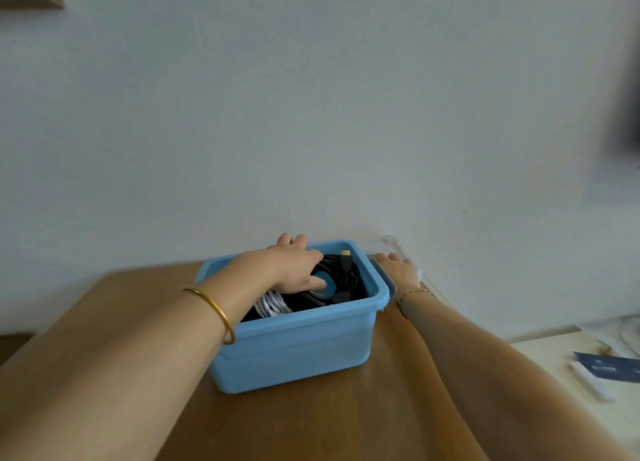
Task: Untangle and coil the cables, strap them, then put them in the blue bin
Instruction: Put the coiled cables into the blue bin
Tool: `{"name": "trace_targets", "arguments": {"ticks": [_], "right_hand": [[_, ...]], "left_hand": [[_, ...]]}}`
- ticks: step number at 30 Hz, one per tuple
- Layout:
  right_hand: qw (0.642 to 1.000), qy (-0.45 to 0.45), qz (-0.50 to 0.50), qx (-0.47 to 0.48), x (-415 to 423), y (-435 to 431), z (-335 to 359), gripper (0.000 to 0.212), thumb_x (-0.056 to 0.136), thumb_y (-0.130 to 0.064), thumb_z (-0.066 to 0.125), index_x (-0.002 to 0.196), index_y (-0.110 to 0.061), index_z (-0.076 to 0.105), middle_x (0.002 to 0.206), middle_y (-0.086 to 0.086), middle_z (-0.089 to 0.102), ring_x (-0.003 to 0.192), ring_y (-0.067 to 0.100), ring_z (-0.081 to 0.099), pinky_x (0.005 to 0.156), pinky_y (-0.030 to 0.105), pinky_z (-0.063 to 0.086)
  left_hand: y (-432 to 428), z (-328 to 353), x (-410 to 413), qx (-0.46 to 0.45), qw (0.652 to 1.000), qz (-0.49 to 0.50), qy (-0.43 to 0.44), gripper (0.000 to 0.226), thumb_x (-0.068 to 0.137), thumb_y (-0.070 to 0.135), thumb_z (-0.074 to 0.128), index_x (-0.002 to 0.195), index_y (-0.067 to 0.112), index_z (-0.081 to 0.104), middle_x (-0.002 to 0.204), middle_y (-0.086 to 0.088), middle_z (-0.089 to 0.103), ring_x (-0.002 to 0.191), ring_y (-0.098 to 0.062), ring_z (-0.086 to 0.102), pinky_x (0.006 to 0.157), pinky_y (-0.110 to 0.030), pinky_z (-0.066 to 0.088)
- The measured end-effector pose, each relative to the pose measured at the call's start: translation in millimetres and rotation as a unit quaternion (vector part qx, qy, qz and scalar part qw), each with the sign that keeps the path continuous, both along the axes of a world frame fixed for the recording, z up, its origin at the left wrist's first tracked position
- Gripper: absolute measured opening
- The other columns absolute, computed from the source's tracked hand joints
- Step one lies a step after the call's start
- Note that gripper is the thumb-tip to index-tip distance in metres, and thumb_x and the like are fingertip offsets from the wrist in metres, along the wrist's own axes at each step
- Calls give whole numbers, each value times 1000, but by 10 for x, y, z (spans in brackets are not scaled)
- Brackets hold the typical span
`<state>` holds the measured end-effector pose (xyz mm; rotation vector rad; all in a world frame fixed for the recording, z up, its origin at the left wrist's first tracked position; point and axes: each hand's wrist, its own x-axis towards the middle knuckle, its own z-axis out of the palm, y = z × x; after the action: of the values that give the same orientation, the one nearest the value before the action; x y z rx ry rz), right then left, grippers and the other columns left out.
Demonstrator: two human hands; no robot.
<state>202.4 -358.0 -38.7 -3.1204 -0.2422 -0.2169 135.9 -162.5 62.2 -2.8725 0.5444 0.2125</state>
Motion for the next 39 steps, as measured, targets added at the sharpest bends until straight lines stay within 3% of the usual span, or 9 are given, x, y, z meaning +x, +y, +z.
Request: {"name": "trace_targets", "arguments": {"ticks": [8,13,16,21,29,31,35,37,39], "right_hand": [[995,-39,12,92,-142,-65,-67,38,91,-32,50,128,-27,46,111,0,54,101,21,50,84,29,39],[996,-86,5,16,-209,-159,27,17,91,-32,45,102,-26,57,104,-5,55,103,19,48,85,33,43],[990,-101,-32,89,-278,-300,138,16,94,-25,43,84,-21,54,93,-4,54,96,19,51,73,31,46],[958,-177,-42,220,-585,-359,503,18,95,-27,51,93,-14,63,93,0,58,85,19,52,61,28,36],[968,-213,105,82,-1254,388,1211,18,95,-28,50,107,-20,61,107,-4,57,104,18,47,68,29,38],[967,-206,148,29,-1399,560,1184,18,95,-27,50,108,-21,59,109,-5,56,106,17,46,67,29,35],[971,-138,195,4,-1522,725,1059,16,95,-28,52,109,-23,58,110,-6,55,105,17,47,71,28,39],[973,-107,204,12,-1528,719,1021,17,93,-30,55,108,-23,59,109,-7,55,104,16,48,78,30,41],[972,-83,214,52,-1533,686,1020,18,92,-30,56,108,-23,63,108,-7,57,101,16,50,84,31,42]], "left_hand": [[60,-73,8,-52,998,5,-28,53,98,46,39,144,20,35,137,-9,36,128,-29,26,107,-44,32],[104,-111,-10,-130,990,9,-63,52,98,44,41,145,20,36,141,-9,40,134,-30,26,110,-43,28],[174,-152,-11,-184,980,14,-78,45,98,42,42,135,17,48,130,-11,48,128,-33,36,107,-43,31],[323,-102,-114,-262,946,62,-182,44,99,27,42,140,9,44,142,-15,44,134,-31,33,109,-36,24],[843,290,-526,-526,720,255,-374,38,97,13,39,132,0,48,136,-24,44,125,-39,42,102,-39,34],[1006,265,-590,-500,733,276,-370,35,95,13,39,122,-3,55,128,-26,52,117,-44,48,95,-43,39],[1113,5,-705,-452,826,260,-213,26,90,24,44,87,11,66,109,-21,63,104,-40,56,91,-40,45],[1076,-102,-731,-437,852,238,-163,29,88,19,45,59,15,48,81,-20,58,85,-39,53,73,-39,43],[1057,-138,-767,-423,861,235,-155,37,88,7,43,55,18,31,61,-9,37,69,-30,39,55,-35,26]]}}
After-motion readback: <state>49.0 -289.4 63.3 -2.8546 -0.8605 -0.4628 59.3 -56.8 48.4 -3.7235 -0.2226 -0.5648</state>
